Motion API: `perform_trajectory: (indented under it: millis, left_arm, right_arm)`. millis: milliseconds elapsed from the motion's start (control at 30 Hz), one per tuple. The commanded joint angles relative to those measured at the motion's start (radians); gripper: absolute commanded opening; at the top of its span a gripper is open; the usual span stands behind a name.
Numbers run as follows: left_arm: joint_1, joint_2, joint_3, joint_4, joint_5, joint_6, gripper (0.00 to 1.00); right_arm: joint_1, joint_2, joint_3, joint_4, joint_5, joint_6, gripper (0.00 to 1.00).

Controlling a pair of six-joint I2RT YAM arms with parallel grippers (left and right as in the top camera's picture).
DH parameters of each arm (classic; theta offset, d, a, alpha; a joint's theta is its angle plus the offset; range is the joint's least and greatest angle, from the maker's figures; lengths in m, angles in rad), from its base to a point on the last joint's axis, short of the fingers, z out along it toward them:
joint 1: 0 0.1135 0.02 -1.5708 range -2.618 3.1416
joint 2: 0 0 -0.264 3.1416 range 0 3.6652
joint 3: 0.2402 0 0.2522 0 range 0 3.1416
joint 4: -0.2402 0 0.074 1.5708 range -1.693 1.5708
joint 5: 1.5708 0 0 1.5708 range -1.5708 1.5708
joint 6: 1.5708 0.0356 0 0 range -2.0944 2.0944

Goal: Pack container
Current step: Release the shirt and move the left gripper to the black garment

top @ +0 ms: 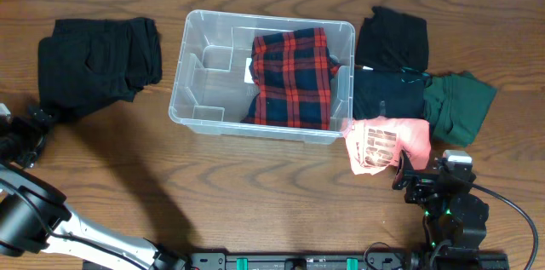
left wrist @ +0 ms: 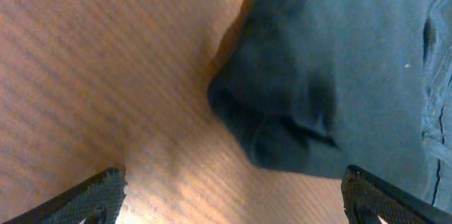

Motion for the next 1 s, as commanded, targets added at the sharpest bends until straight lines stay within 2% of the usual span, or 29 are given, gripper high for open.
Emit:
perform_trajectory:
  millis: [0,400,600,667,700,767,833,967]
  left_arm:
    - [-0.008,0.026,0.004,0.030,0.035,0.017,0.98]
    - [-0.100,0.096,0.004,0.154,0.046,0.009,0.99]
    - [-0.138,0.125,0.004,0.198,0.045,0.009,0.88]
    - [-0.140,0.126,0.004,0.200,0.045,0.010,0.75]
    - [-0.140,0.126,0.004,0.200,0.045,0.009,0.64]
    - [-0.140,0.126,0.004,0.190,0.046,0.009,0.31]
    - [-0.139,0.123,0.004,0.165,0.058,0.009,0.06]
    - [-0.119,0.097,0.005,0.124,0.210,0.009,0.06]
  right_arm:
    - [-0.005,-0.005,-0.003,0.001,0.010,0.009,0.99]
    - [-0.005,-0.005,-0.003,0.001,0.010,0.009,0.99]
    - [-0.005,-0.005,-0.003,0.001,0.010,0.009,0.99]
    - [-0.005,-0.005,-0.003,0.001,0.010,0.009,0.99]
    - [-0.005,-0.005,-0.003,0.001,0.010,0.009,0.99]
    - [-0.005,-0.005,-0.003,0.001,0.010,0.009,0.99]
    - [-0.005,-0.005,-0.003,0.001,0.010,0.009,0.99]
    - [-0.005,-0.005,-0.003,0.001,0.010,0.009,0.99]
